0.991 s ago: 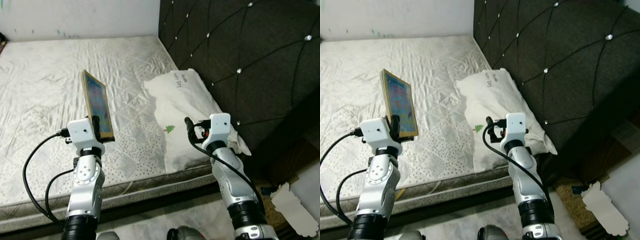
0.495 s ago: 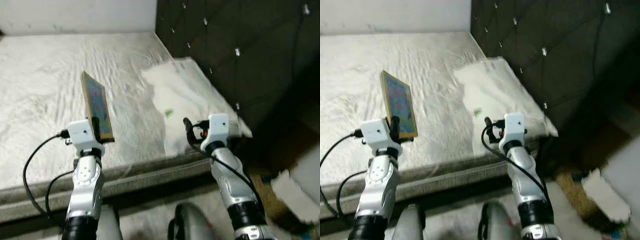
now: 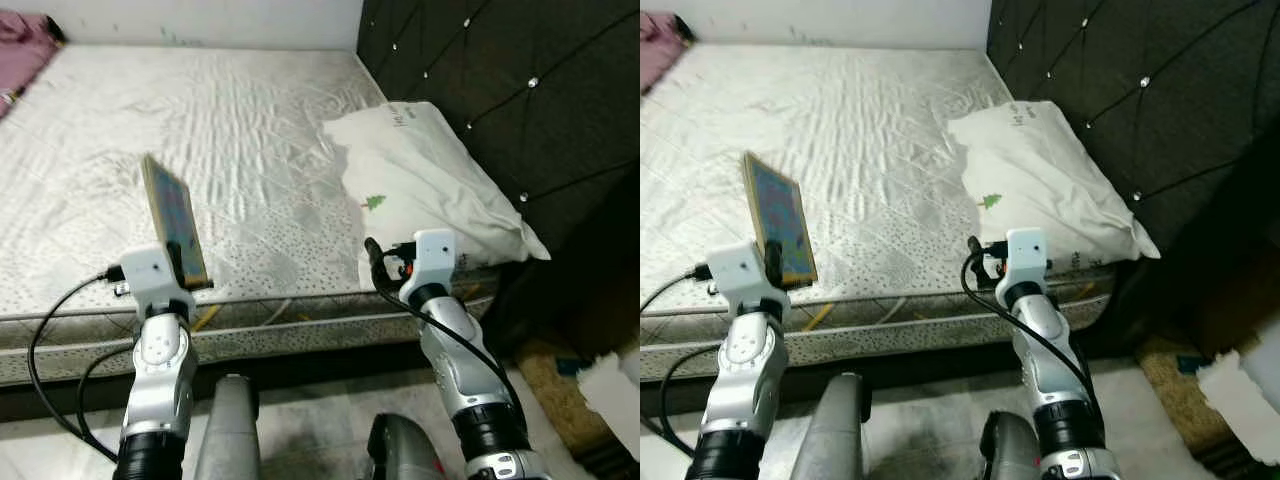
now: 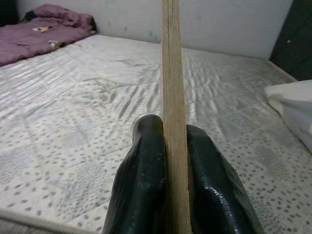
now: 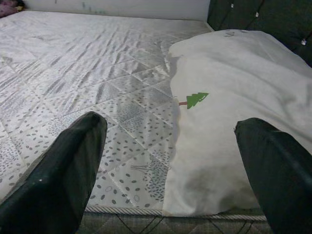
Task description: Clean up the room
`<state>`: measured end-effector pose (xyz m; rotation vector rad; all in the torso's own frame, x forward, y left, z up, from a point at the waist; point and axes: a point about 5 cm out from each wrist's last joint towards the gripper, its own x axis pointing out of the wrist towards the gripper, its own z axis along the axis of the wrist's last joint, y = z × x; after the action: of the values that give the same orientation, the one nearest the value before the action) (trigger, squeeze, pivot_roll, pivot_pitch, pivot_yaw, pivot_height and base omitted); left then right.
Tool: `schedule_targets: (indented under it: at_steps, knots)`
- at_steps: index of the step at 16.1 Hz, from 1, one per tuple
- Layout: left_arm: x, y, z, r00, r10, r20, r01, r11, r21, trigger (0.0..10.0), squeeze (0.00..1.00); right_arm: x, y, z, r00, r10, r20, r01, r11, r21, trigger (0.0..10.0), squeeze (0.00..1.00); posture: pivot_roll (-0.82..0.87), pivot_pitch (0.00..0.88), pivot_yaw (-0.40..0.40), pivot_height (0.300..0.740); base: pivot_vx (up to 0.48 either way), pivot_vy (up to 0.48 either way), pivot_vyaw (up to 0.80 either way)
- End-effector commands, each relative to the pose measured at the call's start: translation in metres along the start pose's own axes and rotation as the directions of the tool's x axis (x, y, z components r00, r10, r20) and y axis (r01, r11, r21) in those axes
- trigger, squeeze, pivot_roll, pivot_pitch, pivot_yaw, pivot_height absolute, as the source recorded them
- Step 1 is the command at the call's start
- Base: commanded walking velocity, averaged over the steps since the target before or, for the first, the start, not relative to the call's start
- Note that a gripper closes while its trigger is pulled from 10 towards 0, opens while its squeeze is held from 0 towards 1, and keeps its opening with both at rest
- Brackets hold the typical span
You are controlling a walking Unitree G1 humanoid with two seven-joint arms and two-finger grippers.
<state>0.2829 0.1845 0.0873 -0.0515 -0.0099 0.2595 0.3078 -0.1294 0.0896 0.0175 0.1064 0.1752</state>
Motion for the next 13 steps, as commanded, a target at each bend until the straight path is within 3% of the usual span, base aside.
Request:
schedule_targets:
  at_steps: [1, 13]
  knots:
    - [0.0038, -0.0082, 0.0148, 0.997, -0.041, 0.071, 0.041, 0.999, -0.005, 10.0, 0.0, 0.0005, -0.0032, 0.0031, 1.0, -0.007, 0.006, 0.007, 1.0, -0.016, 10.0, 0.0, 0.09, 0.0, -0.047, 0.626, 0.24, 0.0, 0.0]
    - [0.0036, -0.011, 0.014, 0.995, -0.07, 0.067, 0.071, 0.997, -0.024, 10.0, 0.0, 0.0015, -0.0012, 0.0037, 1.0, 0.009, 0.01, -0.009, 1.0, -0.028, 10.0, 0.0, 0.09, 0.0, -0.047, 0.626, 0.451, 0.0, 0.0]
